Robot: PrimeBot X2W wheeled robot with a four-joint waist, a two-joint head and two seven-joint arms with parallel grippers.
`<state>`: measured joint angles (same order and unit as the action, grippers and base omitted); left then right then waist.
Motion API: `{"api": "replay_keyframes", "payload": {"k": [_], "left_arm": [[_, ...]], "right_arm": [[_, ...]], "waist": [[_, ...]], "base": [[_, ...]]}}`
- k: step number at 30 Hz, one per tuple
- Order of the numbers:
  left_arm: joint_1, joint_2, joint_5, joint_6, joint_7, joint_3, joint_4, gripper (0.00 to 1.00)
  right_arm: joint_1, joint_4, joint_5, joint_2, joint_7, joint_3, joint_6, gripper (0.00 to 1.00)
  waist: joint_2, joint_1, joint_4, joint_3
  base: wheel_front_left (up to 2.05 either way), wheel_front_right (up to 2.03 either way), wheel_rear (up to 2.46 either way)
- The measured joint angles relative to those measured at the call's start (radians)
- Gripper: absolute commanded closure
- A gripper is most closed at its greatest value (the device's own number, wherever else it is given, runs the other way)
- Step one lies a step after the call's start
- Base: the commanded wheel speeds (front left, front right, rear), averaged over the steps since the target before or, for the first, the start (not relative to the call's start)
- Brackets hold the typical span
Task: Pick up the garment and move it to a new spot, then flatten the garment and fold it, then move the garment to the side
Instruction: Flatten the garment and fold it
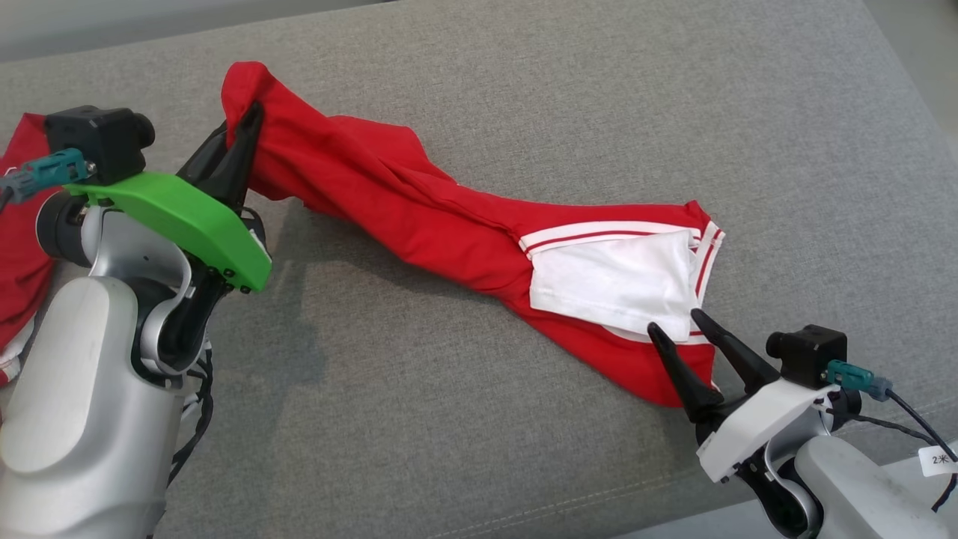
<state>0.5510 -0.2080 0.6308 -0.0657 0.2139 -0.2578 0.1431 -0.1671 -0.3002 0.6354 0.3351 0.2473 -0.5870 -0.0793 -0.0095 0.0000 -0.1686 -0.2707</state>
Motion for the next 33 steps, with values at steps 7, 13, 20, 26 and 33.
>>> {"api": "replay_keyframes", "payload": {"k": [7,13,20,26,33], "left_arm": [[-0.025,-0.008,0.000,0.016,0.016,0.004,-0.036,1.00],[-0.041,-0.021,0.000,0.031,0.032,0.006,-0.064,1.00],[-0.047,-0.027,0.000,0.039,0.042,0.010,-0.095,1.00],[-0.065,-0.027,0.002,0.044,0.056,0.009,-0.119,1.00],[-0.070,-0.027,0.014,0.050,0.063,0.008,-0.133,1.00]], "right_arm": [[-0.015,-0.026,0.019,-0.021,-0.002,-0.003,-0.004,0.06],[-0.025,-0.046,0.024,-0.021,-0.003,-0.002,-0.008,0.00],[-0.035,-0.067,0.024,-0.021,-0.003,0.001,-0.008,0.00],[-0.040,-0.099,0.026,-0.026,-0.003,-0.002,-0.015,0.09],[-0.053,-0.117,0.032,-0.038,-0.003,-0.009,-0.018,0.76]], "waist": [[0.0000,0.0000,0.011,-0.001],[0.0000,0.0000,0.013,-0.003],[0.0000,0.0000,0.013,-0.005],[0.0000,0.0000,0.014,-0.007],[0.0000,0.0000,0.020,-0.008]], "base": [[0.00,0.00,0.00],[0.00,0.00,0.00],[0.00,0.00,0.00],[0.00,0.00,0.00],[0.00,0.00,0.00]]}}
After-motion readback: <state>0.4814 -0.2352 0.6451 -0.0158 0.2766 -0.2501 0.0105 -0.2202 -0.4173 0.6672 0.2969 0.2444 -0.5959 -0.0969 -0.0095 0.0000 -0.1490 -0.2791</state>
